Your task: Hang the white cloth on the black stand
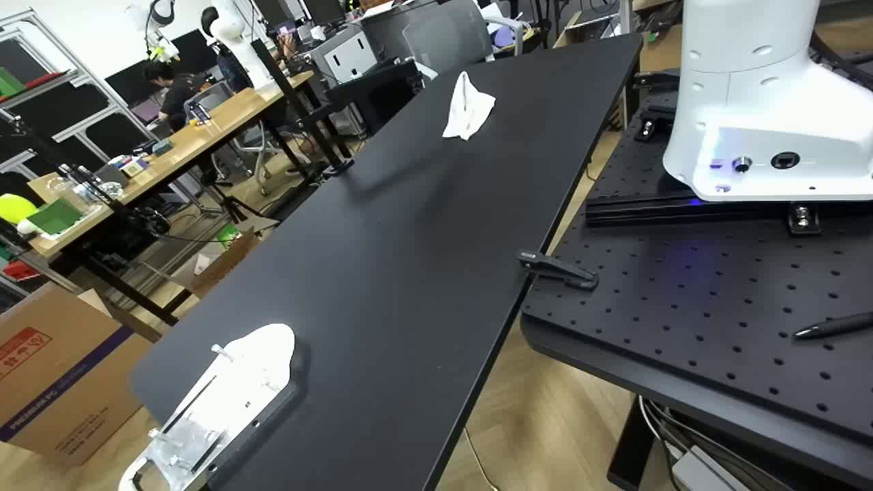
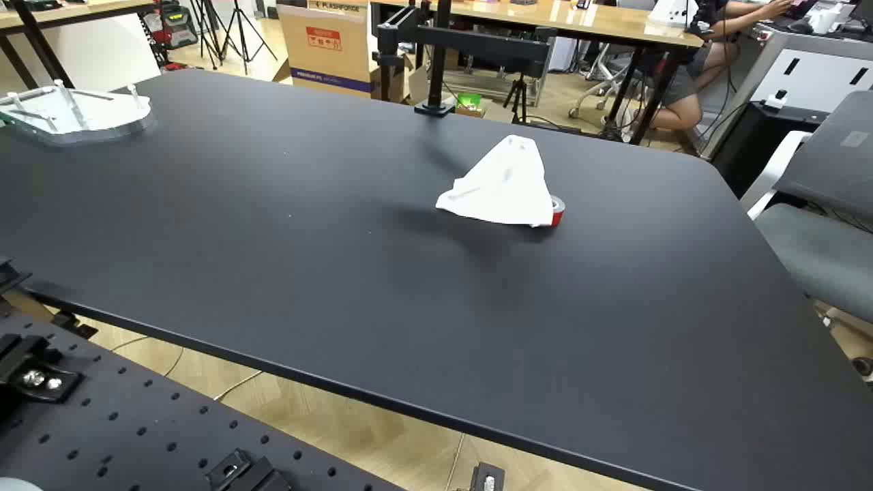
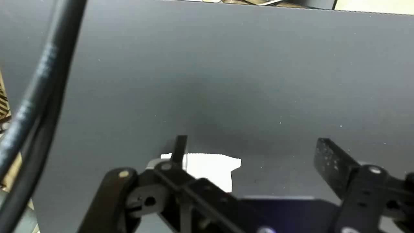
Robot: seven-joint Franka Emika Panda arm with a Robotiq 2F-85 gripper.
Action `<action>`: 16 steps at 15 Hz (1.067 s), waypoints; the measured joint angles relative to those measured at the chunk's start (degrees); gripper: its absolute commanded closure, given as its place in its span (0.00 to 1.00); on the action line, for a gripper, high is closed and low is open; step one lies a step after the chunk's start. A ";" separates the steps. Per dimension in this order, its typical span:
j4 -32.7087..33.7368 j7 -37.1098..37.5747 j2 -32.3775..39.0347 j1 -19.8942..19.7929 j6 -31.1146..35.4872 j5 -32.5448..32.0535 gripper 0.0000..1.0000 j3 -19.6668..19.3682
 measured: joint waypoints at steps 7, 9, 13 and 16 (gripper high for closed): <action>0.00 0.00 0.00 0.00 0.00 0.00 0.00 0.00; 0.00 0.00 0.00 0.00 0.00 0.00 0.00 0.00; -0.07 0.08 0.02 -0.01 0.57 0.03 0.00 0.03; -0.34 1.36 1.47 -0.41 6.91 0.03 0.00 0.01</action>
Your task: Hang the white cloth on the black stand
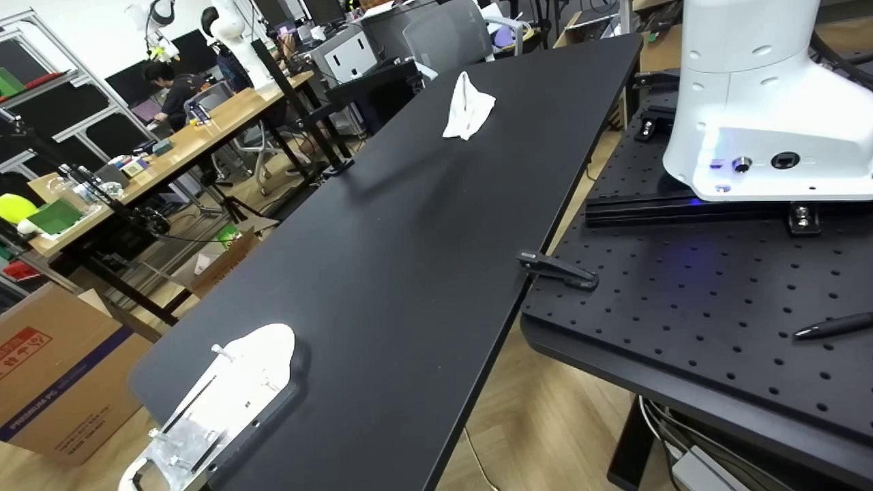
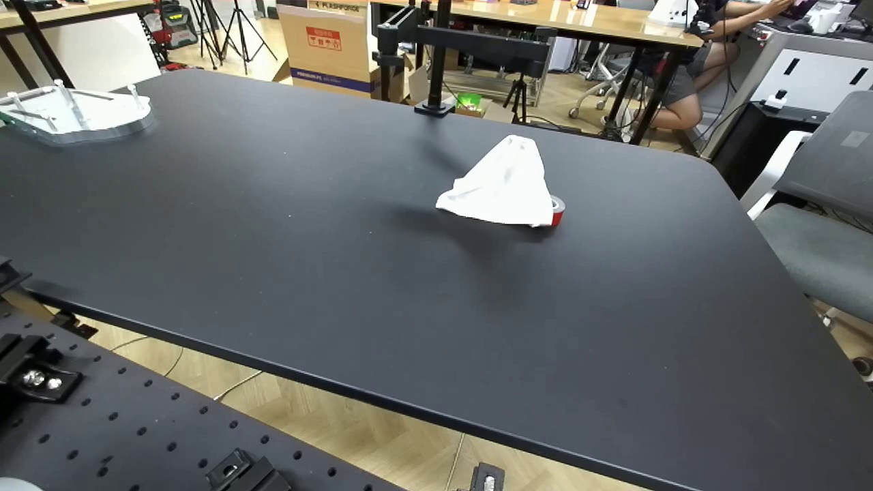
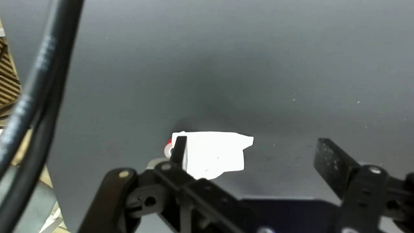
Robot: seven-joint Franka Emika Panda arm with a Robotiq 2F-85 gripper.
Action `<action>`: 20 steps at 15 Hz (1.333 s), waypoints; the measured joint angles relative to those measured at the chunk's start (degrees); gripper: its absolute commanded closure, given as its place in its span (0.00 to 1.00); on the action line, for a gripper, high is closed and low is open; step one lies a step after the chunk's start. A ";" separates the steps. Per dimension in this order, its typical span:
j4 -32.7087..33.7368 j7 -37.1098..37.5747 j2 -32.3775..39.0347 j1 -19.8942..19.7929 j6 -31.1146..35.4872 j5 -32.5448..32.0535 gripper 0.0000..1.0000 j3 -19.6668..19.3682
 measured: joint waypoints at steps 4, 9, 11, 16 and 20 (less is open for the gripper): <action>0.37 1.15 6.52 -0.51 10.79 0.66 0.00 -0.08; 5.09 0.86 17.66 -0.13 17.95 4.13 0.00 -0.03; 8.54 -0.66 22.37 0.18 17.85 5.95 0.00 0.01; 14.37 -3.11 29.67 0.40 16.58 7.87 0.00 0.22; 14.46 -2.67 30.28 -0.22 17.39 7.30 0.00 0.75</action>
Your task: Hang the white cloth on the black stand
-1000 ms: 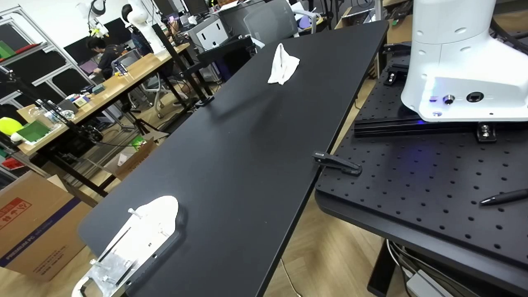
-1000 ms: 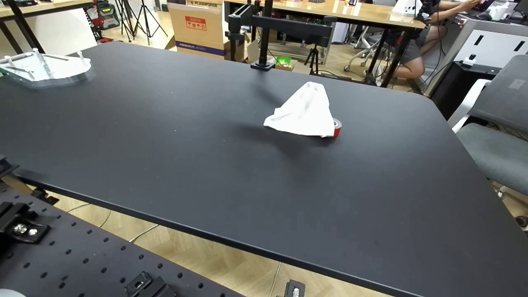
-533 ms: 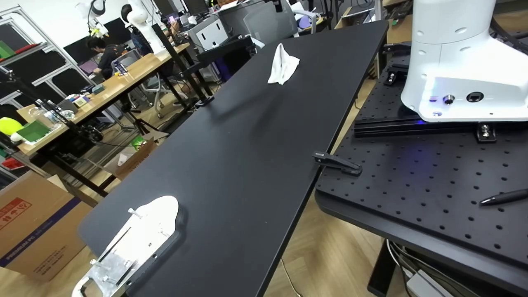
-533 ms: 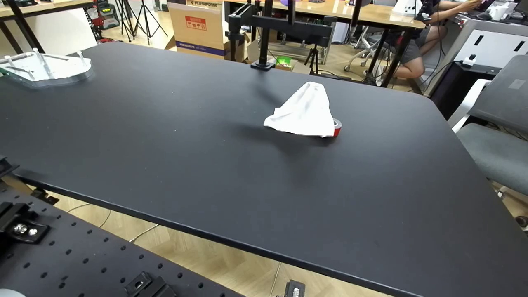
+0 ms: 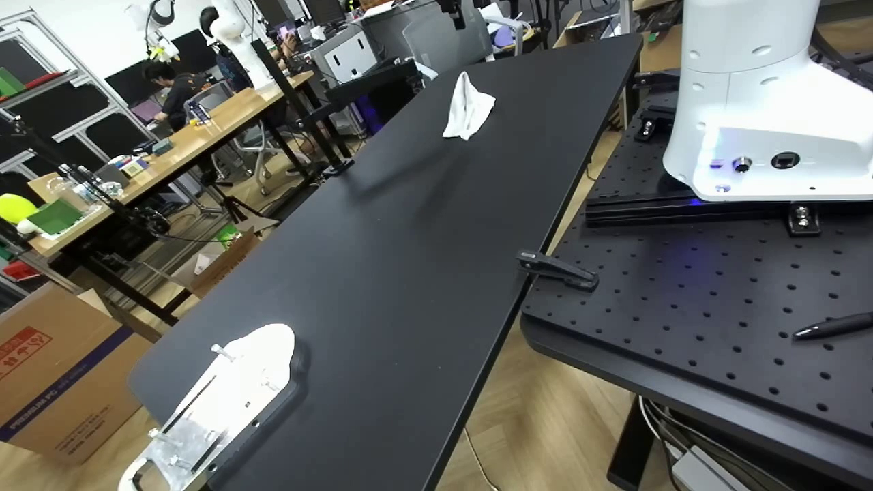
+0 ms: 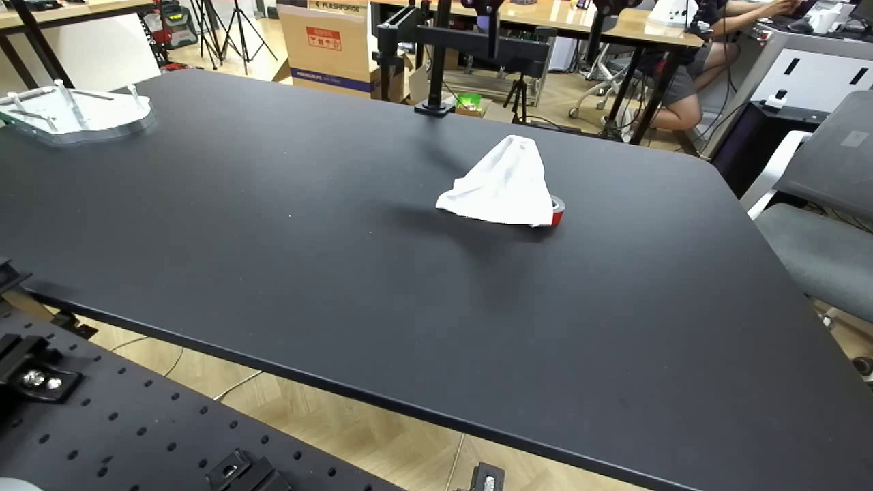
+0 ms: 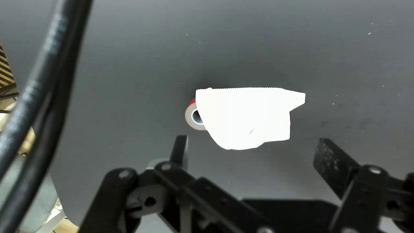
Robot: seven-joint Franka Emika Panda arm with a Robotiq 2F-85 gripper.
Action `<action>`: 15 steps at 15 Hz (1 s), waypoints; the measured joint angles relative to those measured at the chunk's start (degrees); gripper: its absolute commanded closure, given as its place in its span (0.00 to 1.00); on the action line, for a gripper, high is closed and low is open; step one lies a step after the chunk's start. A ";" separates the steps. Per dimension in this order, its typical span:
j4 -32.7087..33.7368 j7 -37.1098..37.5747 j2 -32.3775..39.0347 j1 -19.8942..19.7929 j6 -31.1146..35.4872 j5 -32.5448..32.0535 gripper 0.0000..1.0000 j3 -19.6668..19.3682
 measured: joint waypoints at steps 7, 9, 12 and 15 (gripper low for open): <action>2.79 6.55 10.61 -0.31 7.60 -8.25 0.00 1.01; 4.54 6.92 14.24 -0.28 9.42 -8.84 0.00 1.62; 7.99 6.89 18.72 -0.30 9.70 -8.29 0.00 3.12; 11.10 6.47 21.89 -0.38 9.47 -7.27 0.03 4.62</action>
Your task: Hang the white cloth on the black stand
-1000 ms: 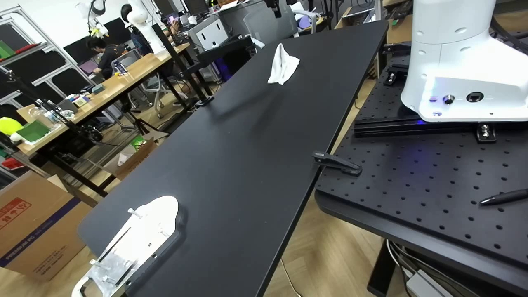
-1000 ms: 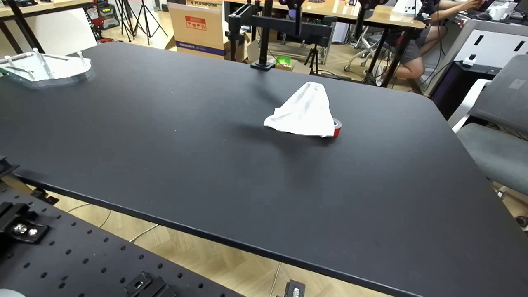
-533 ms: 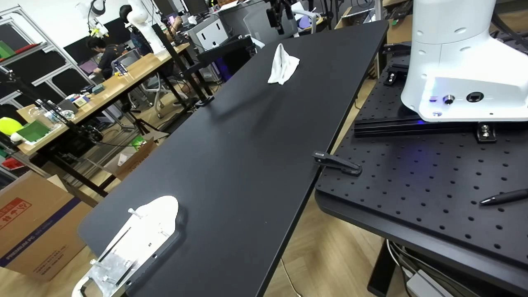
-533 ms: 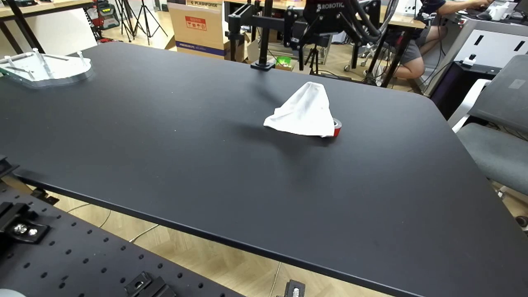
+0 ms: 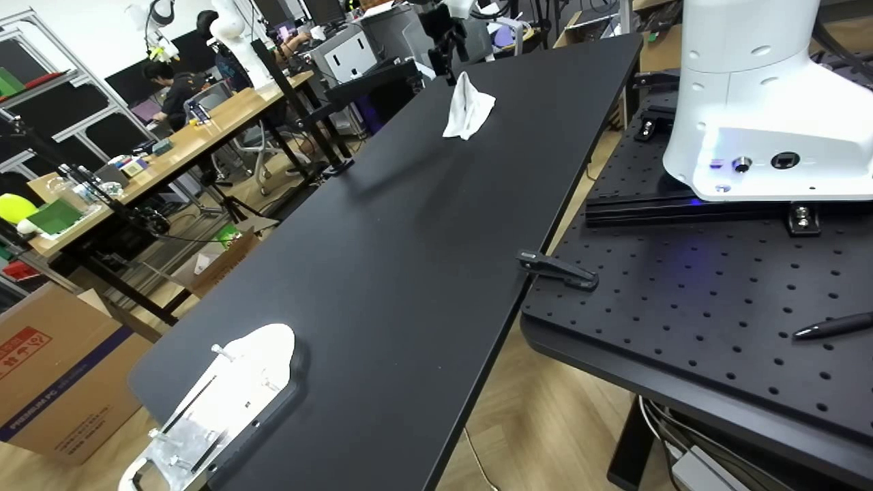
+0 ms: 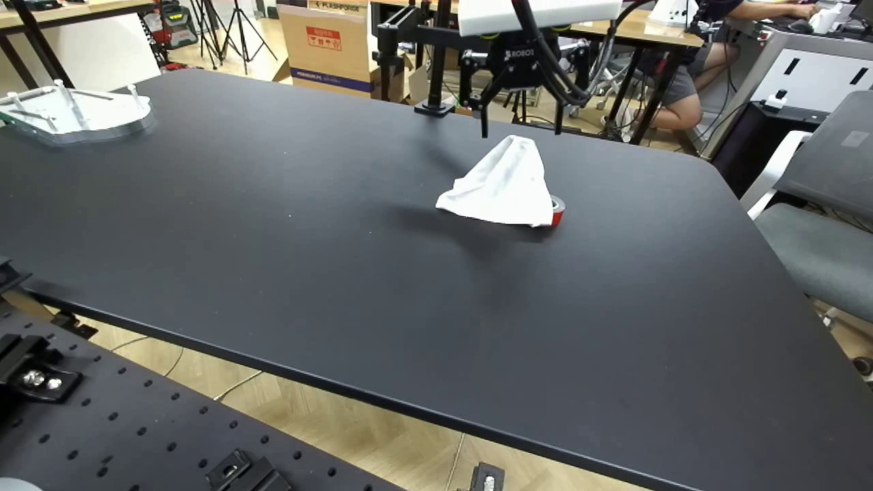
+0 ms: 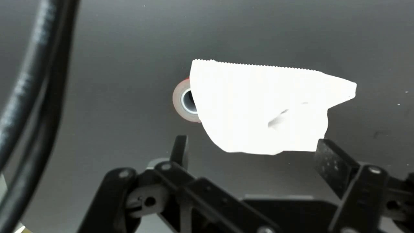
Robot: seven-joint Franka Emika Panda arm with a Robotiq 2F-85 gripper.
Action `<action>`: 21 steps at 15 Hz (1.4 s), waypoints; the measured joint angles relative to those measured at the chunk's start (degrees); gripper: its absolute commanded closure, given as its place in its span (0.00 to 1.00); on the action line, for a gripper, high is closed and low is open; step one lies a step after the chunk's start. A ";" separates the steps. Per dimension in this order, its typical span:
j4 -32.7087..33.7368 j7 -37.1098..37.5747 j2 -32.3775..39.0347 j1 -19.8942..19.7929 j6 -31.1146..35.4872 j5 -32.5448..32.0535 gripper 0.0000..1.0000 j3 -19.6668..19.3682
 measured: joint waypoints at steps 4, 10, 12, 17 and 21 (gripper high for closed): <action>2.82 -1.22 2.73 -0.63 -1.32 1.24 0.36 1.38; 4.20 -4.80 3.19 -3.39 -7.51 5.56 0.78 3.21; 4.27 -5.85 3.00 -4.39 -9.90 7.01 0.92 3.45; 4.60 -6.50 2.49 -5.90 -13.04 9.31 1.00 3.46; 5.55 -4.94 0.65 -5.49 -17.31 12.00 0.99 3.96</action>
